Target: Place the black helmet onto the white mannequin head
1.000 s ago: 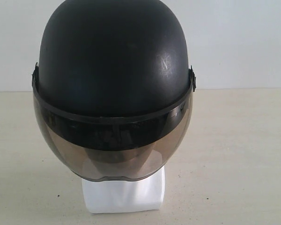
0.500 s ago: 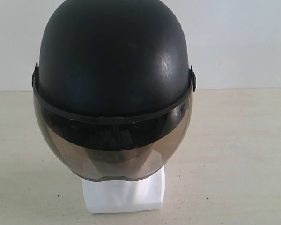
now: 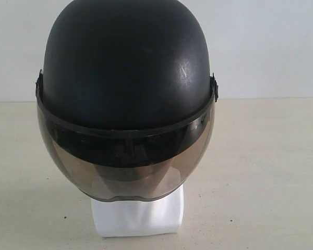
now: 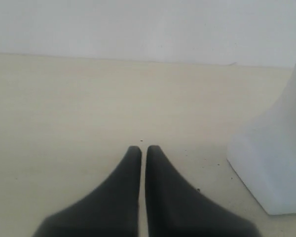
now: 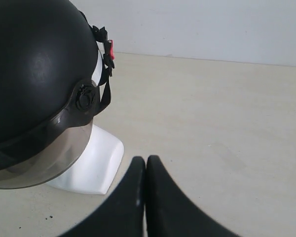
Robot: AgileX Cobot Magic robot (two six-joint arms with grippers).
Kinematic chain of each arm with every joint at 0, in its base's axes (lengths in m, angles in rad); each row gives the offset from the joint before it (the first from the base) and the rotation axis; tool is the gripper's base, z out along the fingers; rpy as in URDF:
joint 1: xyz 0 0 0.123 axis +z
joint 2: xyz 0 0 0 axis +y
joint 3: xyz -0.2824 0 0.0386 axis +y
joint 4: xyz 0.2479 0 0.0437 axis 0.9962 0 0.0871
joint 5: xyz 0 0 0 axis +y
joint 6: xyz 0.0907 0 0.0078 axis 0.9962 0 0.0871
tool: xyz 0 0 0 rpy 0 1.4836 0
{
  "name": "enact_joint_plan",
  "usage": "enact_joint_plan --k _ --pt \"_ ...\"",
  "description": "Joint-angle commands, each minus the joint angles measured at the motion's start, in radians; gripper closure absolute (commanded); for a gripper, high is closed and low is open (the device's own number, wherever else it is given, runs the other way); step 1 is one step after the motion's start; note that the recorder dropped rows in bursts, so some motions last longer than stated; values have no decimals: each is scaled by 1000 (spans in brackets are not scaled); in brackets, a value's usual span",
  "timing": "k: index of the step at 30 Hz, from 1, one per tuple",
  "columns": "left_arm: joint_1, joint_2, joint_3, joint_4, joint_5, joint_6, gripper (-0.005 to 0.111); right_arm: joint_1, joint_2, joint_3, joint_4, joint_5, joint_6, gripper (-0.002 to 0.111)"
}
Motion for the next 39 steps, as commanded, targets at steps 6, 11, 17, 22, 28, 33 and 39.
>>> enact_joint_plan --k 6,11,17,22,28,33,39 --pt "71 -3 4 -6 1 7 102 -1 -4 -1 -3 -8 -4 109" --pt "71 -3 4 -6 1 7 102 -1 -4 -1 -3 -8 -4 109" --pt "71 -3 4 -6 1 7 102 -1 -4 -1 -3 -8 -4 109" --pt "71 -3 4 -6 1 7 102 -56 -15 -1 -2 -6 -33 109" --pt "71 -3 4 -6 1 7 102 -356 -139 107 39 -395 -44 109" --pt "71 -3 4 -6 1 7 102 -521 -319 458 162 -845 -99 109" --pt "71 -3 4 -6 -1 7 102 -560 -530 791 218 -1042 -89 109"
